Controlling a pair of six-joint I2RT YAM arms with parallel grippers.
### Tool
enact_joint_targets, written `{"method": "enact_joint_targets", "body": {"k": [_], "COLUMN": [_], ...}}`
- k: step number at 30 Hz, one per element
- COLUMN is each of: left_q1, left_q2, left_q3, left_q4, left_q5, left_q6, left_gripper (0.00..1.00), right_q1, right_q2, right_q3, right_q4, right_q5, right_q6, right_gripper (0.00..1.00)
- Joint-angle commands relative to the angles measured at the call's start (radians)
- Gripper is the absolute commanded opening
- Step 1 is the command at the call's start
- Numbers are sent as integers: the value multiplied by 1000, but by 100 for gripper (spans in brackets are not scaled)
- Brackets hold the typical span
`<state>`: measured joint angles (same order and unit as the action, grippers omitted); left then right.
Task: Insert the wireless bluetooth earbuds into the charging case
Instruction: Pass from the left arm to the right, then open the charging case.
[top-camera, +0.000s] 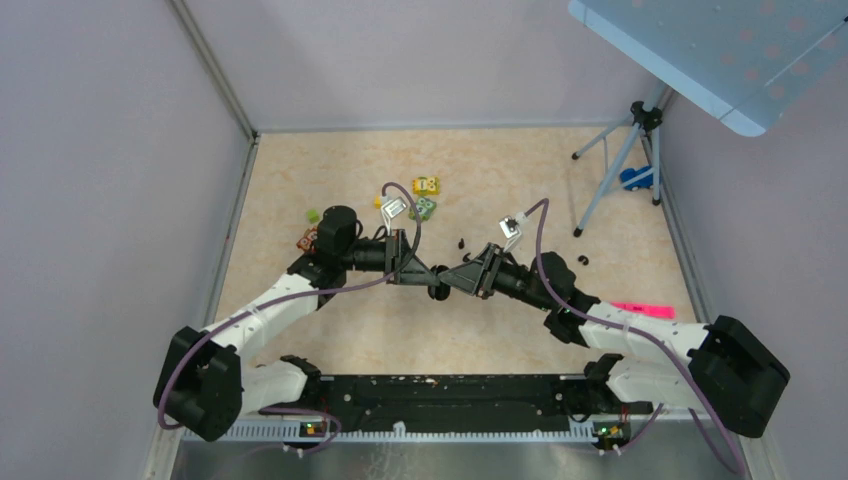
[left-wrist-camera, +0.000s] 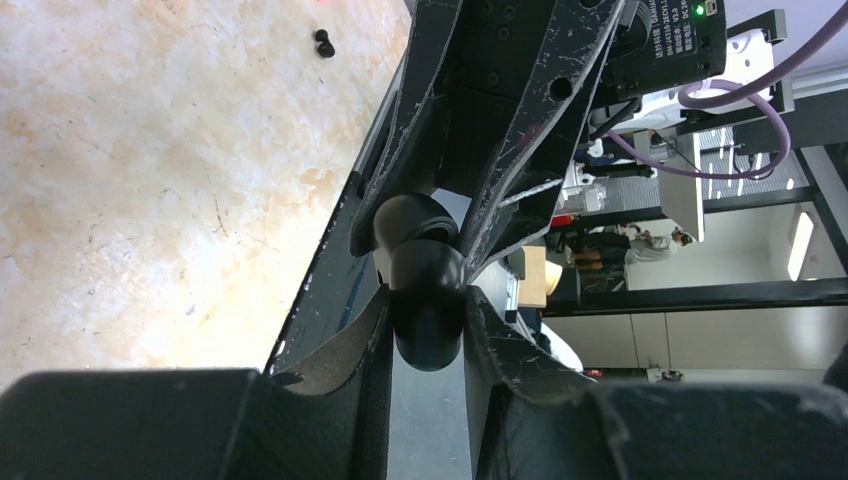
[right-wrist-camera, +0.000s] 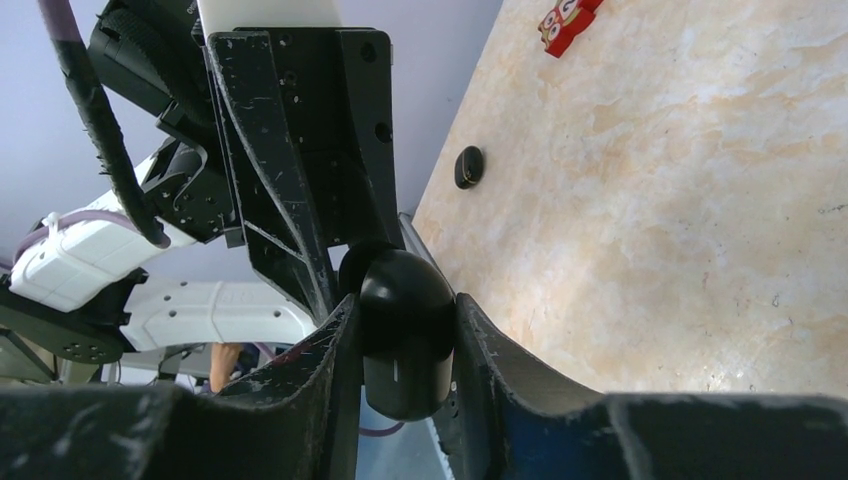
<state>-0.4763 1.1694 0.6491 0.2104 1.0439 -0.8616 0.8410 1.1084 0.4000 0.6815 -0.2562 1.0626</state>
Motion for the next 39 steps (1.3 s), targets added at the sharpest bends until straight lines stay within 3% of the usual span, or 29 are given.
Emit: {"method": "enact_joint_targets", "body": {"k": [1, 5, 7, 9, 12, 18, 23, 24, 29, 33, 39], "left_q1": [-1, -1, -1, -1, -1, 2, 4, 6, 9, 10, 11], "left_q2": [-35, -39, -37, -39, -48, -77, -96, -99, -109, -146, -242], "left_q3": [49, 51, 54, 56, 56, 60, 78, 86, 132, 140, 43], "left_q4": [41, 30, 25, 24, 21, -18, -58, -77, -199, -321, -231], "left_q5": [-5, 2, 4, 4, -1, -27, -51, -58, -108, -249, -322], "left_q6": [32, 46, 51, 52, 56, 90, 105, 118, 190, 200, 154], "left_gripper": [0, 0, 4, 21, 27, 53, 95, 98, 99, 99, 99], "right_q1": [8, 7, 8, 7, 8, 4, -12, -16, -44, -62, -85], "right_q2": [14, 15, 15, 13, 4, -24, -53, -58, -91, -122, -158], "right_q3": [-1, -14, -15, -17, -22, -45, -65, -67, -68, -66, -67], "right_q4": [48, 56, 54, 51, 39, 27, 14, 10, -27, -58, -78], "right_q5": [-43, -36, -35, -30, -15, -10, 0, 1, 3, 9, 17], "right_q6": [9, 20, 22, 21, 22, 25, 28, 27, 27, 25, 25], "right_gripper": [21, 0, 0, 0, 0, 0, 0, 0, 0, 0, 0]}}
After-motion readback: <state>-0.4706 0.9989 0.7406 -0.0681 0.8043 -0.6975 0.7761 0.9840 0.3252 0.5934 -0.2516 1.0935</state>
